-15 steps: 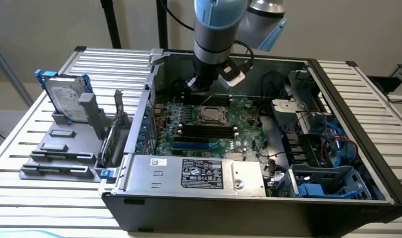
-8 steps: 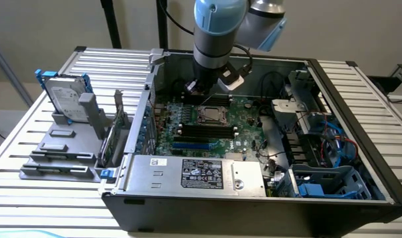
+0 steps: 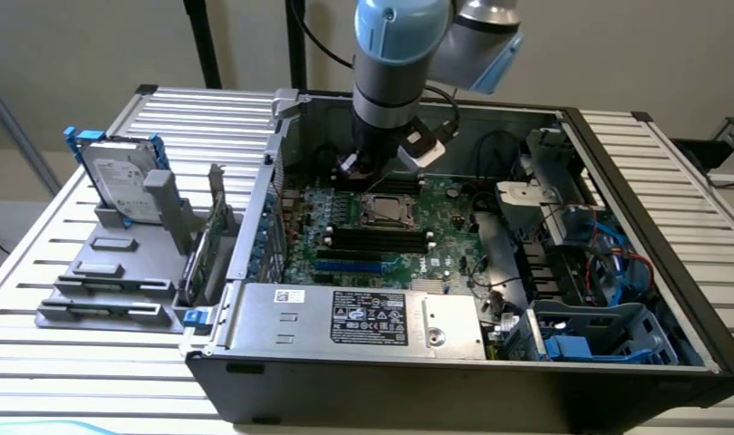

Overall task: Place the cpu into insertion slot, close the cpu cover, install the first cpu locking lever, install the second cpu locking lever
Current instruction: 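Install the first cpu locking lever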

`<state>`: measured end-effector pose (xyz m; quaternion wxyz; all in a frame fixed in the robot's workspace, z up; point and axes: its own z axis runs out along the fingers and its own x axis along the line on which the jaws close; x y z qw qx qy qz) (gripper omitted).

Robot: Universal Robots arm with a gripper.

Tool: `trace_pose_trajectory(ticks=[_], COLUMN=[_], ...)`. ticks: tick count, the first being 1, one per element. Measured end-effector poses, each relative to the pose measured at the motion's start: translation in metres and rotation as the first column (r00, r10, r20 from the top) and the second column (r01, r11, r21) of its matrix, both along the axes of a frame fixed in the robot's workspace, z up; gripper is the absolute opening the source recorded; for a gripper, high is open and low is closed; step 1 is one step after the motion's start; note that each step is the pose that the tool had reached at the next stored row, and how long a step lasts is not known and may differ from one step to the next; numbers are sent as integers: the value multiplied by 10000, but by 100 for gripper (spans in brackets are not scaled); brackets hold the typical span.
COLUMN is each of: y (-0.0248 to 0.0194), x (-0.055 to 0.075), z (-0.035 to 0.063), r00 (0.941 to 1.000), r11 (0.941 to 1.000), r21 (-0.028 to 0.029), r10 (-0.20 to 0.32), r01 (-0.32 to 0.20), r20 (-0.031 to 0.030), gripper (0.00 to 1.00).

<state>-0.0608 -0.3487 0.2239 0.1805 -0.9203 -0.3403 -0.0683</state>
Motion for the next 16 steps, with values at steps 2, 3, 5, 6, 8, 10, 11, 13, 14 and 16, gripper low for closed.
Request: trace_pose_trajectory(ticks=[2, 3, 5, 6, 8, 10, 11, 13, 14, 16], y=[0, 0, 0, 1, 4, 16, 24, 37, 42, 52], x=[-11, -18, -32, -37, -42, -45, -46, -50, -51, -51], z=[-29, -43, -69, -84, -110, -125, -133, -142, -145, -148], r00=[10000, 9999, 9998, 9998, 9997, 9997, 9997, 9997, 9997, 9996], r11=[10000, 9999, 9998, 9998, 9998, 9997, 9997, 9997, 9997, 9996], r21=[0, -1, 1, 0, -2, -2, 0, -1, -6, -30], r10=[79, 123, 185, 205, 223, 237, 245, 254, 259, 267], r01=[-79, -123, -185, -205, -223, -237, -245, -254, -259, -266], r20=[0, -1, 0, 10, 31, 41, 45, 47, 47, 45], gripper=[11, 11, 11, 11, 11, 11, 11, 11, 11, 11])
